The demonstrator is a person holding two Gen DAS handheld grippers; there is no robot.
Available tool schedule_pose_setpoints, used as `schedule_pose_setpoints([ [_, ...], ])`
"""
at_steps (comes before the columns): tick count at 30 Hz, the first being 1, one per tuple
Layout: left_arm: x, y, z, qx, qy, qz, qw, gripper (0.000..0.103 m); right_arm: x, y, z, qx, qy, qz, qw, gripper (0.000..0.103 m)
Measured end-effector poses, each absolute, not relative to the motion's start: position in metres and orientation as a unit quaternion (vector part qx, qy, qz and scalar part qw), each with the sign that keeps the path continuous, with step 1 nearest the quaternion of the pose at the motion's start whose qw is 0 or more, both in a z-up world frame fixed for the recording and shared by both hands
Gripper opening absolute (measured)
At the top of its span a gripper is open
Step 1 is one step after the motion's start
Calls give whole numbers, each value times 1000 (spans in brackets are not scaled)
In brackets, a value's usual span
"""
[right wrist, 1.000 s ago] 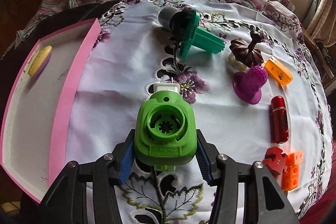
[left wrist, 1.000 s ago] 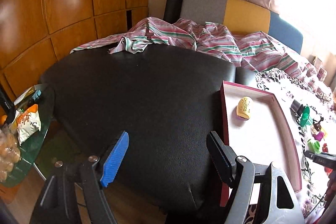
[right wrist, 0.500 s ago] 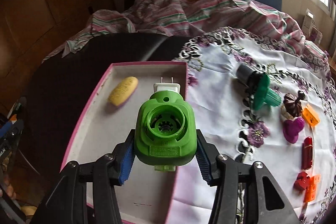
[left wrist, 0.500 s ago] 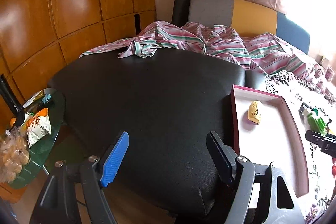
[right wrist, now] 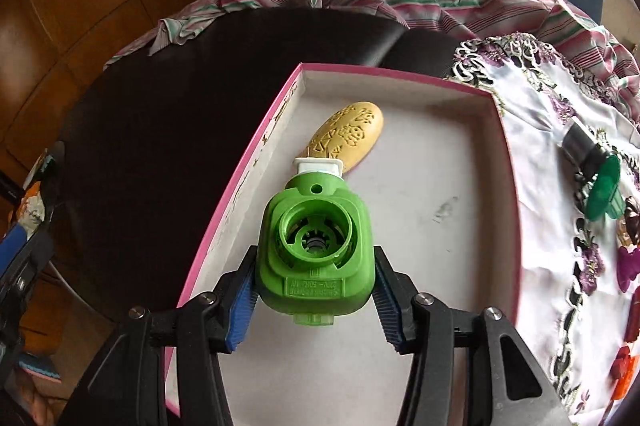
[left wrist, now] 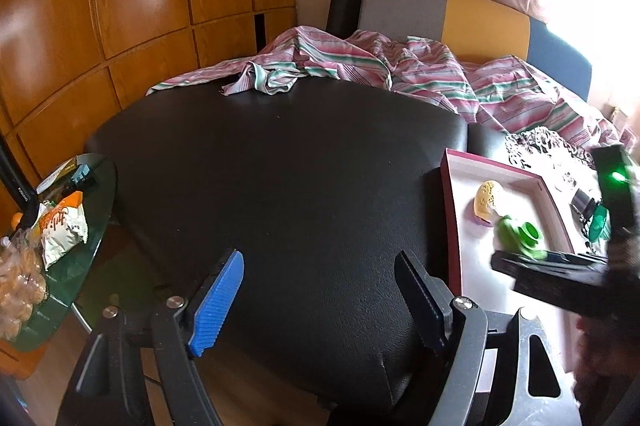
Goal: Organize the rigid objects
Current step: 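Carry the green sharpener into the tray and release it with the right tool, then move both tools back toward the toys on the tablecloth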
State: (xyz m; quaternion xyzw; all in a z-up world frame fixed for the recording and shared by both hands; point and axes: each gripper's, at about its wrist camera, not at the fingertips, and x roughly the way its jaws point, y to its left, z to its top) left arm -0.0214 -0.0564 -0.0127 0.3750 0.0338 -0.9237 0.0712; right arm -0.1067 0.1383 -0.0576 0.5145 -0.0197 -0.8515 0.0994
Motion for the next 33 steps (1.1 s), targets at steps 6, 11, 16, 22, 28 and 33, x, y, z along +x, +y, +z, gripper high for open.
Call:
schedule_pose_setpoints([
  [6,-22,-49,-16,378,29,-923,64,81,-125,131,-72,529,-55,-838,119,53],
  [11,-24,-45,-16,378,24,-924,59,82,-119,132,-71,522,-68,-840,133,54],
  [16,-22,-41,-15,375,19,-925,54,82,-107,140,-64,508,-77,-847,136,55],
  [22,-18,-33,-11,370,10,-928,43,82,-94,153,-52,489,-81,-859,127,55],
  [28,-16,-22,-7,367,-2,-930,29,82,-84,174,-39,471,-78,-872,107,55],
  [33,-16,-11,-4,364,-12,-931,16,85,-78,196,-29,459,-82,-880,89,55],
])
